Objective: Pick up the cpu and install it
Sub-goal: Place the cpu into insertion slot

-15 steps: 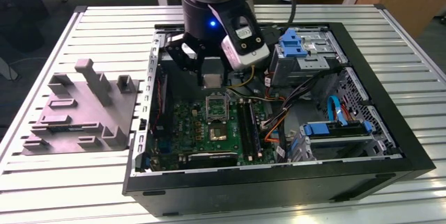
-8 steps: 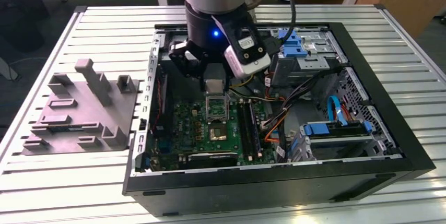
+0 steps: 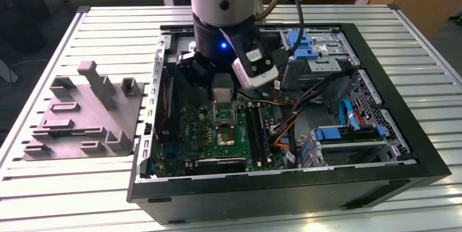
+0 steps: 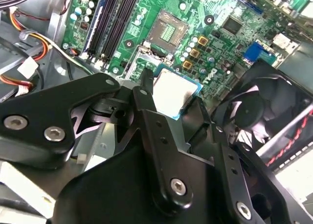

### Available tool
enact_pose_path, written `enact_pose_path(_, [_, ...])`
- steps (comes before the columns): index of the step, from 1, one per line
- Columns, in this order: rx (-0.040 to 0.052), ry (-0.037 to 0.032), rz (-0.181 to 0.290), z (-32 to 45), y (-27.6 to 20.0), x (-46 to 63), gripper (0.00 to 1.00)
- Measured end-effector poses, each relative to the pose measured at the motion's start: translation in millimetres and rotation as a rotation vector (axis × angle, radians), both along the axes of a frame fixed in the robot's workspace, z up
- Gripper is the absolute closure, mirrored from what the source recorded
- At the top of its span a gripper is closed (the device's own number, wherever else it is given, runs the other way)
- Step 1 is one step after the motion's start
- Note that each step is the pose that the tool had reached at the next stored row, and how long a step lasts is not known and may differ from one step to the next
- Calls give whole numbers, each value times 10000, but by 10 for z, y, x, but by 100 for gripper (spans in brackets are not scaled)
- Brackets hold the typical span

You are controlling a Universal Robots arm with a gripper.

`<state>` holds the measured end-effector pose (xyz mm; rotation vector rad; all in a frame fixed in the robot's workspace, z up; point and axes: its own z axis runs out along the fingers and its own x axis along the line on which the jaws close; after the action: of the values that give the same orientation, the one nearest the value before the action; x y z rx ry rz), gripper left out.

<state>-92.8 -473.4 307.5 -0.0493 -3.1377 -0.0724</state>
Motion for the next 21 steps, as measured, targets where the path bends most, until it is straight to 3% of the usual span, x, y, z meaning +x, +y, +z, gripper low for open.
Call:
enact_pose_path(10, [1, -1, 0, -183, -4, 0, 53])
enact_pose_path(14, [-1, 0, 5, -253, -33, 2, 53])
enact_pose_path(21, [1, 0, 93, -325, -50, 43, 53])
